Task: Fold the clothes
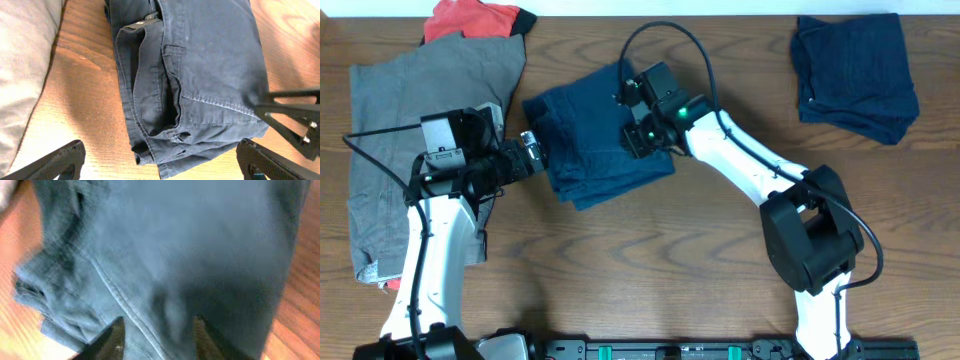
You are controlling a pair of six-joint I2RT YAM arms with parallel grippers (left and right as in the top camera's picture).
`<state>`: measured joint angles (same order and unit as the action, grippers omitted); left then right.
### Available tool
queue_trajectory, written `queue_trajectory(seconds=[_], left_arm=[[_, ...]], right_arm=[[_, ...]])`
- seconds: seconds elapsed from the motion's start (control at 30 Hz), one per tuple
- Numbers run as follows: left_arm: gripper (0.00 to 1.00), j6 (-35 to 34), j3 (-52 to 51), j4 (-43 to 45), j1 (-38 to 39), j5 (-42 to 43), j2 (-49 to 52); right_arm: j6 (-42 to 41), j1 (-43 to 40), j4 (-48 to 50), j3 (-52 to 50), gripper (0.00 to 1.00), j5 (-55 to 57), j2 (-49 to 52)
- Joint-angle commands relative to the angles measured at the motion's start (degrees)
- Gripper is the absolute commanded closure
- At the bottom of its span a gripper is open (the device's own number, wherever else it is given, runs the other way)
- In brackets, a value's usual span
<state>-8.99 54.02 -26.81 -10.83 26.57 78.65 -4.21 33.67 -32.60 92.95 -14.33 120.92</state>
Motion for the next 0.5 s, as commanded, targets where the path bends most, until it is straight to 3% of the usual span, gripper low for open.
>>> queue_trajectory(seconds=[0.0, 0.03, 0.47], left_arm=[[0.02, 0.8, -0.6, -0.2, -0.2, -0.3, 1.7], [0.02, 0.8, -0.6, -0.2, -0.2, -0.3, 2.3], [0.02, 0.8, -0.6, -0.4, 0.0, -0.3, 4.8]], right_arm=[[3.9, 0.8, -1.2, 0.0, 0.92, 0.0, -0.1], [4.1, 0.8, -1.5, 0.0, 0.99, 0.1, 0.4], [5.2, -2.6, -5.1, -0.2, 0.99, 10.1, 6.5]])
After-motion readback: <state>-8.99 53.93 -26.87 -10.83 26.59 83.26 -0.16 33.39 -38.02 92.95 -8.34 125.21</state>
